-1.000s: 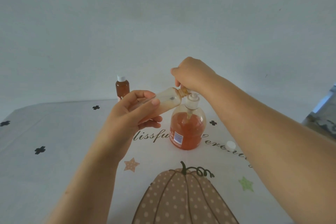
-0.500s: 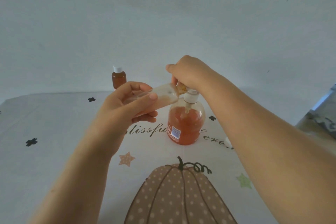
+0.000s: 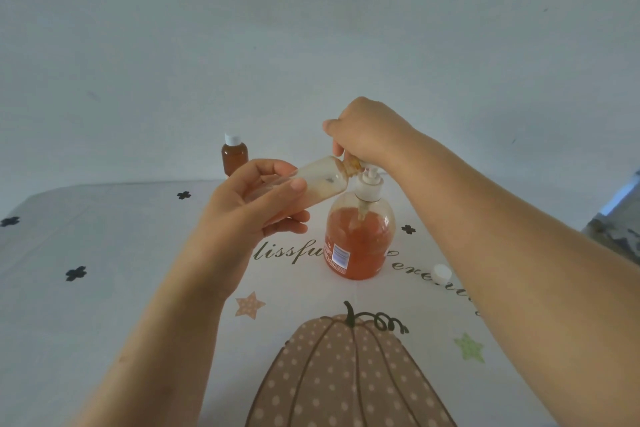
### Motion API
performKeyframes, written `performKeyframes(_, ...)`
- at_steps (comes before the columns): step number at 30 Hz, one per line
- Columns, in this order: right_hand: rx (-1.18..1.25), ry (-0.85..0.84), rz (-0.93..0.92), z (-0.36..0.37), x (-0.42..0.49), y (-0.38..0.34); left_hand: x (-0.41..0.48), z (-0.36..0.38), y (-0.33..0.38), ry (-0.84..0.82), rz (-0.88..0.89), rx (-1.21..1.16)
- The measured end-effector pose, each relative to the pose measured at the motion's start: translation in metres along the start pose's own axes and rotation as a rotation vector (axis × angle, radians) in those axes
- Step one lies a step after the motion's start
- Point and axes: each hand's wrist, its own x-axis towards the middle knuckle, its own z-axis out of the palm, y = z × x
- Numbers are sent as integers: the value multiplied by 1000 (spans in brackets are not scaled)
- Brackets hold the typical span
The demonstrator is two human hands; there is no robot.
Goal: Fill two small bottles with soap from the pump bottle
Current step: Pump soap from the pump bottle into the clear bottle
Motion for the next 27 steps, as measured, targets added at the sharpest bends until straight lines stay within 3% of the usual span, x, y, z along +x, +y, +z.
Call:
performKeyframes(9, 46, -48, 17, 8, -6, 6, 4, -5, -3, 5, -22, 28)
performKeyframes(22, 25, 28, 33, -3, -7, 0, 1, -1, -2, -13, -18, -13)
performKeyframes(27, 10, -48, 32, -2, -5, -1, 1, -2, -3, -16, -7, -11)
